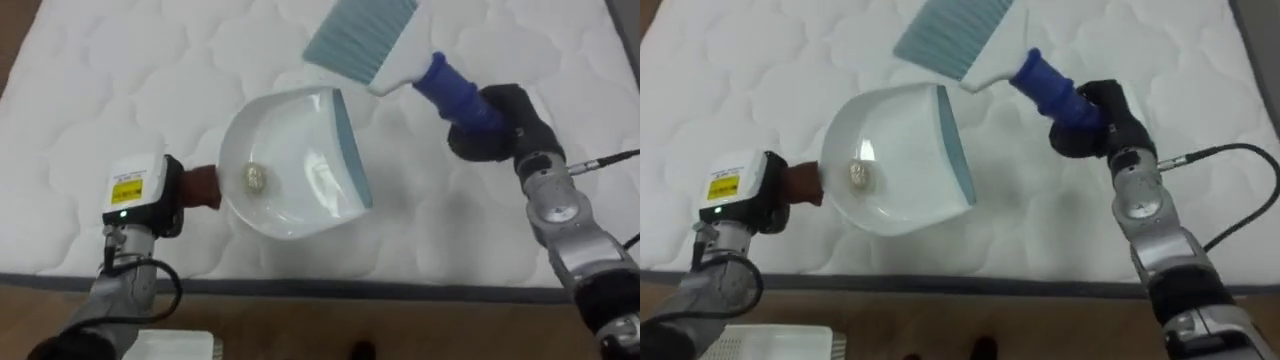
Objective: Clean bed
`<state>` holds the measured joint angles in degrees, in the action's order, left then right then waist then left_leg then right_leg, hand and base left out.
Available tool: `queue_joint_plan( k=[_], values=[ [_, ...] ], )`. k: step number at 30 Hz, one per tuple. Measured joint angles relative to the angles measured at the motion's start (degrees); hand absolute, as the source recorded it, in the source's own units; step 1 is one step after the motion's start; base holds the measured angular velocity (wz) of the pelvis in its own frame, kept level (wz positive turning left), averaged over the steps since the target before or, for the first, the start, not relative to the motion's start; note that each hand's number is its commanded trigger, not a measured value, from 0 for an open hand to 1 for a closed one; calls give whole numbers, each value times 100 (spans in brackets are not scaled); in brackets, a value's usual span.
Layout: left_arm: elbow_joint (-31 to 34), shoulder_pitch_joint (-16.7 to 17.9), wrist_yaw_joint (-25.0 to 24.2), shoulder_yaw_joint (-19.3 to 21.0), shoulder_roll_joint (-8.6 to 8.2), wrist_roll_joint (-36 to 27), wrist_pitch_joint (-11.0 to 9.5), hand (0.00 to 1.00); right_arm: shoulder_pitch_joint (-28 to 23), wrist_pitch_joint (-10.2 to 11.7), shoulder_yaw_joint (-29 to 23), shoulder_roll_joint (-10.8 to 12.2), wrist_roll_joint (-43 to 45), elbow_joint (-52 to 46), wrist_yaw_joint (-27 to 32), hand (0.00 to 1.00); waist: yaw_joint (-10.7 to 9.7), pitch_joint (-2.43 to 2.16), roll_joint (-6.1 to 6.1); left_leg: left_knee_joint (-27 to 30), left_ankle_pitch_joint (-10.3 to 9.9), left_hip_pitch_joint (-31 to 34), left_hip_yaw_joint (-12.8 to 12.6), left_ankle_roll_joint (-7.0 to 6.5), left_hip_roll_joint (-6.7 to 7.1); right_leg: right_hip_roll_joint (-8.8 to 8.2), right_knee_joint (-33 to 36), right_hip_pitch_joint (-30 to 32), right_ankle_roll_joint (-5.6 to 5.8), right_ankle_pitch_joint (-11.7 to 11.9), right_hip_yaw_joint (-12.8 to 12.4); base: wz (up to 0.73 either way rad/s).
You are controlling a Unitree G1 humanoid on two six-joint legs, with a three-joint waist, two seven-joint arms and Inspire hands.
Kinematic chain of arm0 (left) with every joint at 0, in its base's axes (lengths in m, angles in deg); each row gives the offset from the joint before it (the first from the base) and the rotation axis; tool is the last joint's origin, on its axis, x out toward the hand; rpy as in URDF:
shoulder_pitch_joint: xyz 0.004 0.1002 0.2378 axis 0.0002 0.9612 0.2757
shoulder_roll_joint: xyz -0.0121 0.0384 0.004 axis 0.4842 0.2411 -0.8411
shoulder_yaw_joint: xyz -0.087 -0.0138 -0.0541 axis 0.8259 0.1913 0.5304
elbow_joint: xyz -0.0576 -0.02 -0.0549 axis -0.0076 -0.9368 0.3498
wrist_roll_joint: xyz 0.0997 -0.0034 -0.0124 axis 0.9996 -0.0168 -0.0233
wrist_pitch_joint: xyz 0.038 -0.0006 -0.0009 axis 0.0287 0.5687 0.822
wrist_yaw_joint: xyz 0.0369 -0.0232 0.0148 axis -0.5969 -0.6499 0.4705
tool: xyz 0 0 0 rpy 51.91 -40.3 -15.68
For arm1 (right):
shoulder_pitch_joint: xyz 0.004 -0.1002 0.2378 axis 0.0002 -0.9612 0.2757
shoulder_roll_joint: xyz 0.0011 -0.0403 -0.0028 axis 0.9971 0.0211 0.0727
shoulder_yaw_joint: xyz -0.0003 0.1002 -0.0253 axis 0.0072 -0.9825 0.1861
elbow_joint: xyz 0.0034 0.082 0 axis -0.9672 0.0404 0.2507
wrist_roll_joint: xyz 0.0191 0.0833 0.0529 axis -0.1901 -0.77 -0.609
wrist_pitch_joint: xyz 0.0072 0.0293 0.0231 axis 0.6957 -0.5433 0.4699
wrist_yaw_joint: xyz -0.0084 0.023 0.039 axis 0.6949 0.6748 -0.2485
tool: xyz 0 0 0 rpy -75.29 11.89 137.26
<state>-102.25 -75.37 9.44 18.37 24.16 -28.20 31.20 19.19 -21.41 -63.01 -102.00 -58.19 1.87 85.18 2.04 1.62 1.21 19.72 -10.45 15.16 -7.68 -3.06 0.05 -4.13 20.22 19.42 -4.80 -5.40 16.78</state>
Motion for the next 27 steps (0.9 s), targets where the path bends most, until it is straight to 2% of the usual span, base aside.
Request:
queue_joint_plan(
  k=[4, 6, 10, 17, 23, 27],
  values=[
    [245, 324, 6, 165, 0, 1, -11, 100, -249, 4, -399, 1, -329, -5, 170, 0, -132, -55, -35, -204, 0, -394, 5, 0, 11, 27, -140, -370, 47, -39, -1, 0],
    [502, 533, 7, 316, 7, 1, -10, 100, -334, 4, -579, -1, -503, -31, 275, 0, -199, -122, -37, -267, -1, -517, -2, 0, 12, 39, -196, -485, 61, -45, -1, 0],
    [922, 740, 32, 475, -1, -5, -86, 100, -612, 4, -757, -2, -918, -240, 423, 0, -187, -151, -39, -442, 1, -826, -8, 3, -1, 128, -379, -775, 93, -23, -86, -3],
    [1471, 1030, 30, 689, -25, -84, -113, 100, -1038, 4, -922, 0, -1222, -561, 609, 0, -132, -170, -26, -776, 7, -1361, -88, 35, -25, 229, -609, -1206, 113, -19, -180, -9],
    [1565, 1065, -7, 696, -239, -94, -111, 100, -1359, -2, -917, 27, -1326, -609, 606, 0, -14, -174, -31, -939, -1, -1611, -151, 52, -48, 306, -787, -1431, 142, 1, -266, -9],
    [1567, 1094, -99, 695, -251, -272, -110, 100, -1376, -4, -910, 86, -1405, -693, 610, 0, 6, -175, -33, -1027, -9, -1769, -176, 65, -64, 347, -863, -1569, 150, 7, -321, -5]
  ],
)
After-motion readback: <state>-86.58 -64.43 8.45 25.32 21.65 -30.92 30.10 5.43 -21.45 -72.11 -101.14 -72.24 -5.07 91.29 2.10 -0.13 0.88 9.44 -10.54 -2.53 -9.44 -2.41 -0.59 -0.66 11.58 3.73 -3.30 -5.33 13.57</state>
